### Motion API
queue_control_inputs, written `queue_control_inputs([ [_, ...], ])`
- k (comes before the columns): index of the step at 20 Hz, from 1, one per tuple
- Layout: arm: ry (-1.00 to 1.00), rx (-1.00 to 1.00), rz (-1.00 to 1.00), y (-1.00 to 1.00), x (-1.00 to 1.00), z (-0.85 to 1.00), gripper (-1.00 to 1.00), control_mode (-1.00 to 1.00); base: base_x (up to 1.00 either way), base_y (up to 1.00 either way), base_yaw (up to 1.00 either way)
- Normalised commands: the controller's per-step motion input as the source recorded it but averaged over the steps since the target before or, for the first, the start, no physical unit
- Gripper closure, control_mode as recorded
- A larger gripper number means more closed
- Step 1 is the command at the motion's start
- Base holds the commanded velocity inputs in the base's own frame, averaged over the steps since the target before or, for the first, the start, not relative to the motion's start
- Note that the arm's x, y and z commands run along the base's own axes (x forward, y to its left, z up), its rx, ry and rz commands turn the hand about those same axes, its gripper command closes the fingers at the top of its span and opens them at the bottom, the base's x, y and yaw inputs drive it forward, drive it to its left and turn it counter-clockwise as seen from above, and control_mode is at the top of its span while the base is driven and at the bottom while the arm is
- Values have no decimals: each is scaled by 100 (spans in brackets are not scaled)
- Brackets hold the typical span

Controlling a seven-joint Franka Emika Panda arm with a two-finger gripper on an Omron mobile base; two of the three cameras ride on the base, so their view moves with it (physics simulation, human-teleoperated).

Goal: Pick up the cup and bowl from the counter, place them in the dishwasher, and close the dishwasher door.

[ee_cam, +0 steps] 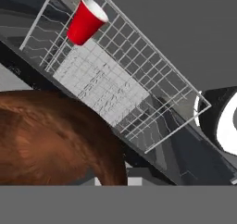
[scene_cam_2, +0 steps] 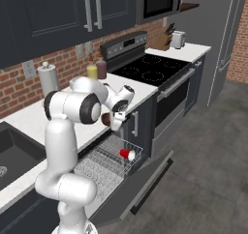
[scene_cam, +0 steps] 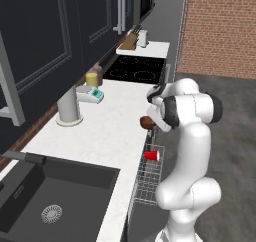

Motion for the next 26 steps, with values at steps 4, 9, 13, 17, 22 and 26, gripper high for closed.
queue_control_inputs([
  [4, -4, 2, -4, -68, -100, 0, 100, -100, 0, 0, 0],
  [9, -1, 3, -3, -71, -100, 0, 100, -100, 0, 0, 0],
  [13, 0, 2, -2, -65, -100, -6, 100, -100, 0, 0, 0],
  [17, 0, 5, 0, -42, -80, -32, 100, -100, 0, 0, 0],
  [22, 6, 8, 0, -3, -34, -57, 100, -100, 0, 0, 0],
  [26, 9, 13, 0, 23, -1, -56, 100, -100, 0, 0, 0],
])
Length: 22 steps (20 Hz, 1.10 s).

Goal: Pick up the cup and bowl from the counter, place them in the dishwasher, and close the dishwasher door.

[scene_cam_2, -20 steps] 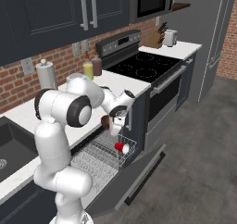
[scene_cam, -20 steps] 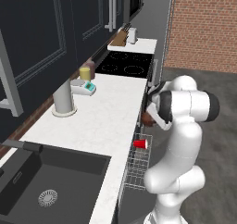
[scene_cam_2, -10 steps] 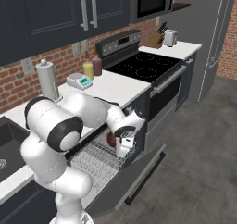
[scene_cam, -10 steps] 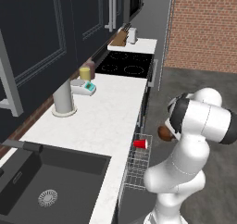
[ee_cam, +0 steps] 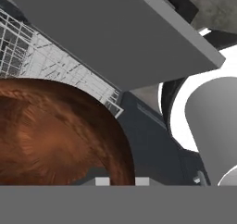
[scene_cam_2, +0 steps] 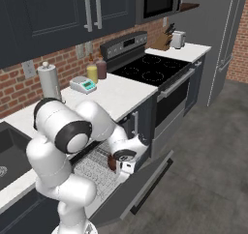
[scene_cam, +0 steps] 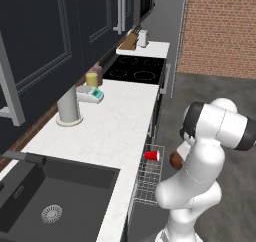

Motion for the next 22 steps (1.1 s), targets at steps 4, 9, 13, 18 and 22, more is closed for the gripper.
queue_control_inputs([
  [4, 10, 16, 0, 34, 1, -41, 100, -100, 0, 0, 0],
  [9, 10, 16, 0, 27, 13, -37, 100, -100, 0, 0, 0],
  [13, 12, 16, 0, 31, 16, -30, 100, -100, 0, 0, 0],
  [18, 12, 14, -1, 49, 21, -26, 100, -100, 0, 0, 0],
  [22, 11, 11, -2, 51, 26, -22, 100, -100, 0, 0, 0],
])
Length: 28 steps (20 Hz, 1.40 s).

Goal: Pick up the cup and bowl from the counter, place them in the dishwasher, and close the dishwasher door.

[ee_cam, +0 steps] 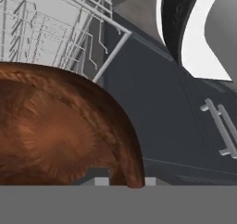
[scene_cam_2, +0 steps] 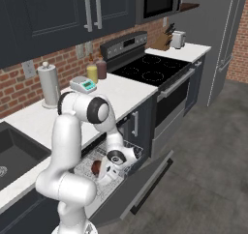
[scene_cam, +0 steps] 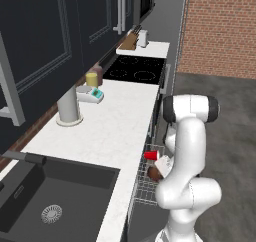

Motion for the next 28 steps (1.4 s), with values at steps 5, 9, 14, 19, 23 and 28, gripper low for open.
queue_control_inputs([
  [5, 11, 7, -5, 39, 27, -29, 100, -100, 0, 0, 0],
  [9, 13, 4, -9, 16, 19, -39, 100, -100, 0, 0, 0],
  [14, 9, 2, -12, 1, 15, -42, 100, -100, 0, 0, 0],
  [19, 7, 0, -12, 0, 18, -44, 100, -100, 0, 0, 0],
  [23, 5, 0, -12, 2, 14, -37, -100, -100, 0, 0, 0],
  [28, 4, 0, -12, 1, 11, -24, -100, -100, 0, 0, 0],
])
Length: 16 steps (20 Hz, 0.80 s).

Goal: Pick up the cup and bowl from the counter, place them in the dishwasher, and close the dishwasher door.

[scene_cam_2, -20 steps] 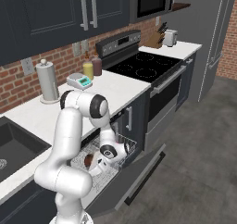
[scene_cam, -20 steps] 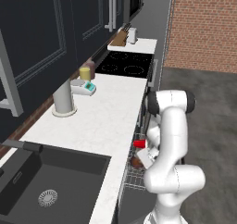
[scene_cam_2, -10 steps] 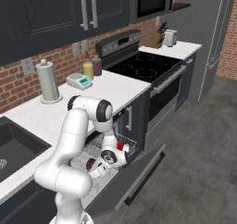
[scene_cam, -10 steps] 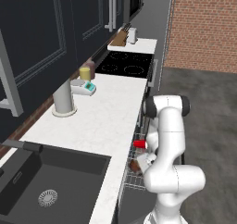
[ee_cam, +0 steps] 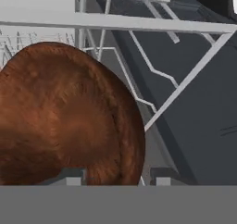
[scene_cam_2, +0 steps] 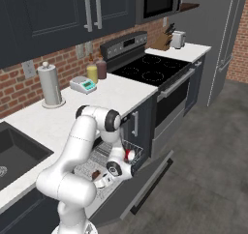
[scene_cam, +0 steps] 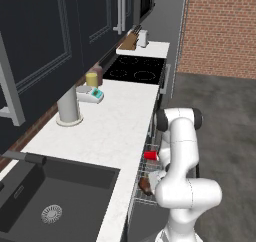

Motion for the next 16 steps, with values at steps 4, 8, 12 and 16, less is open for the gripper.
queue_control_inputs([
  [4, 1, 0, -12, -1, 3, -8, -100, -100, 0, 0, 0],
  [8, 0, 0, -12, -16, 0, 0, -100, -100, 0, 0, 0],
  [12, 0, 0, -11, -38, -5, 15, -100, -100, 0, 0, 0],
  [16, 0, 0, -11, -42, -29, 76, -100, -100, 0, 0, 0],
])
